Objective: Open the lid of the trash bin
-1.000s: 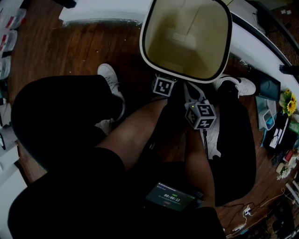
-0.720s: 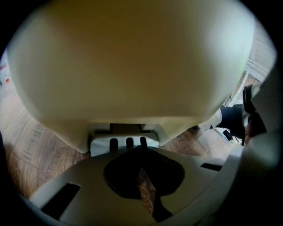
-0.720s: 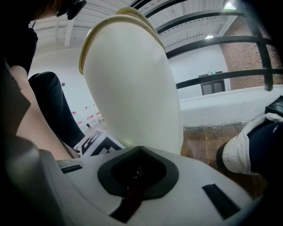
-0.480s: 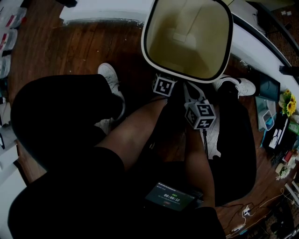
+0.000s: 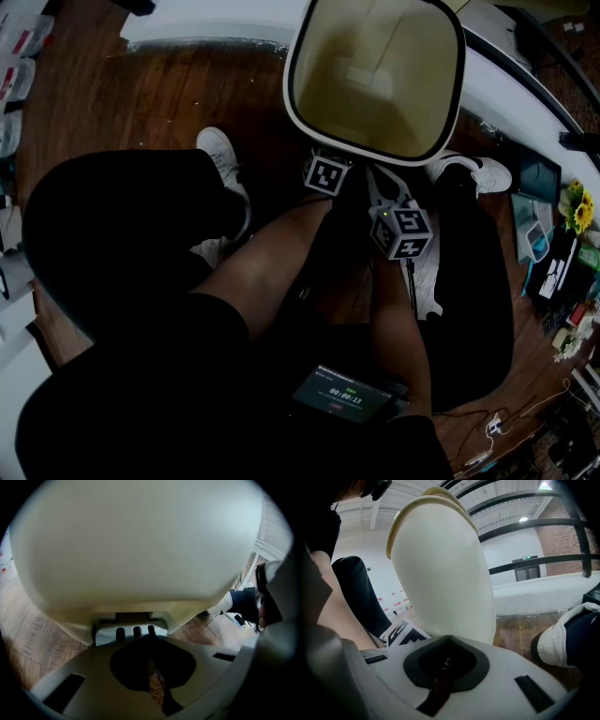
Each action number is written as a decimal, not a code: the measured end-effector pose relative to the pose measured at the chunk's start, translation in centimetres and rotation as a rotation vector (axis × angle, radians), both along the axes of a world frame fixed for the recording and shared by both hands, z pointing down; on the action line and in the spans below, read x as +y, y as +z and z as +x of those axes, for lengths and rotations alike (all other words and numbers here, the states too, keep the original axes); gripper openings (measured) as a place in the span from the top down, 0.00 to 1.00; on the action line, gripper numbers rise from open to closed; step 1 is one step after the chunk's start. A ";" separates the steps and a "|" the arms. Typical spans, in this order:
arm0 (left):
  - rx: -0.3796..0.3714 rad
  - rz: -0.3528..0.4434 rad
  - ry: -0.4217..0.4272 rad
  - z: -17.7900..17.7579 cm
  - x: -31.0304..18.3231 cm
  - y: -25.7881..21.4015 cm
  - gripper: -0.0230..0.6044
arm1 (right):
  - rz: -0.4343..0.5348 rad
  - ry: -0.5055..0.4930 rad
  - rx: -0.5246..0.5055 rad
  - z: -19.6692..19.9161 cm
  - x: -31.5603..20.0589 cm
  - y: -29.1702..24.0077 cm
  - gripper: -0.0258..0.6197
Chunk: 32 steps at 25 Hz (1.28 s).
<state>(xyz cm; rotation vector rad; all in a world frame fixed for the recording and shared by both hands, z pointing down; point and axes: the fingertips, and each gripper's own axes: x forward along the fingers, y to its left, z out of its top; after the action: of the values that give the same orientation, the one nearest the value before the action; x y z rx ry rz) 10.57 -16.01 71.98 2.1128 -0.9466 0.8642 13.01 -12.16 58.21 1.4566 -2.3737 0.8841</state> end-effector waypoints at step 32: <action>0.043 0.124 0.016 -0.3 0.2 -1.3 0.91 | 0.007 -0.006 0.004 -0.4 0.1 -0.7 0.92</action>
<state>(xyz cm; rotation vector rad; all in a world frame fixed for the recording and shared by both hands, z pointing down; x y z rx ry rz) 10.25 -15.77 70.71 2.2381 -0.9845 0.7829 12.63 -12.05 57.55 1.4521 -2.3788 0.8719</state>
